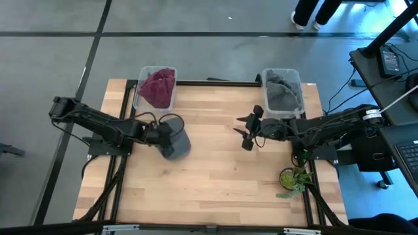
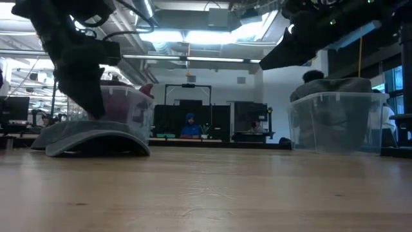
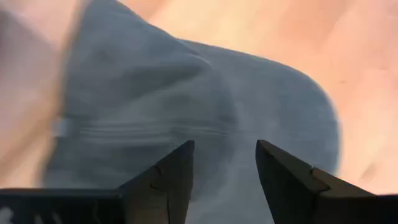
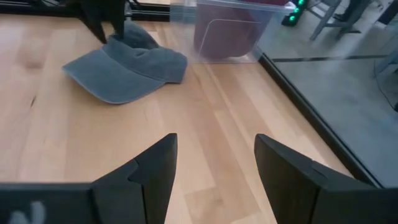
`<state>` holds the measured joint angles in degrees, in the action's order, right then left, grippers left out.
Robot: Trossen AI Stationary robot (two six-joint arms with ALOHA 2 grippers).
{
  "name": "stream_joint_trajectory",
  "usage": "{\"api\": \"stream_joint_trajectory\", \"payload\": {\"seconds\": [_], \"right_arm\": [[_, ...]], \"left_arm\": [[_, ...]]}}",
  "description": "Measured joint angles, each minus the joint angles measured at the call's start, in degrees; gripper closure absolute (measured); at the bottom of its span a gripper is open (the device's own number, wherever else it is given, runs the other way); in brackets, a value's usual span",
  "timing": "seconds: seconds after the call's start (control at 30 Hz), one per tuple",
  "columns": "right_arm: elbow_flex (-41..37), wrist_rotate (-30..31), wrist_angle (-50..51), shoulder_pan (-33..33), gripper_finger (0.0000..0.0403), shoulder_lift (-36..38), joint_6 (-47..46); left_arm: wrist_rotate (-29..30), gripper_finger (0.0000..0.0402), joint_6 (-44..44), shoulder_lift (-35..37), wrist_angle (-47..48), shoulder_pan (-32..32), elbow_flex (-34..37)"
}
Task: Pick & Place hat
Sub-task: Put the gray cap into the right transparent bin
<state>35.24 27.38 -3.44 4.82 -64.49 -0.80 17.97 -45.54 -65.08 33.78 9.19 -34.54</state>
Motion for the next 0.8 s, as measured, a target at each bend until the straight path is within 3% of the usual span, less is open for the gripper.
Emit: {"api": "stream_joint_trajectory", "payload": {"seconds": [0.13, 0.37, 0.6, 0.7, 0.8], "right_arm": [[0.0, 0.1, 0.0, -0.5, 0.0189, 0.0, -0.1], [0.0, 0.1, -0.1, -1.0, 0.0189, 0.0, -0.3], [0.0, 0.1, 0.0, -1.3, 0.0189, 0.0, -0.2], [0.0, 0.1, 0.3, -1.4, 0.0189, 0.0, -0.2], [0.0, 0.1, 0.3, -1.5, 0.0189, 0.0, 0.0]], "left_arm": [[4.1, 0.0236, 0.4, -1.3, 3.0, -0.3, -0.8], [-2.9, 0.0239, 2.9, -10.9, -5.4, -0.4, -0.5], [-9.0, 0.0237, 11.4, -21.1, -15.6, 1.6, -7.6], [-13.4, 0.0239, 14.6, -23.9, -13.6, 3.0, -11.2], [-10.6, 0.0240, 14.5, -23.4, -7.5, 4.3, -14.6]]}}
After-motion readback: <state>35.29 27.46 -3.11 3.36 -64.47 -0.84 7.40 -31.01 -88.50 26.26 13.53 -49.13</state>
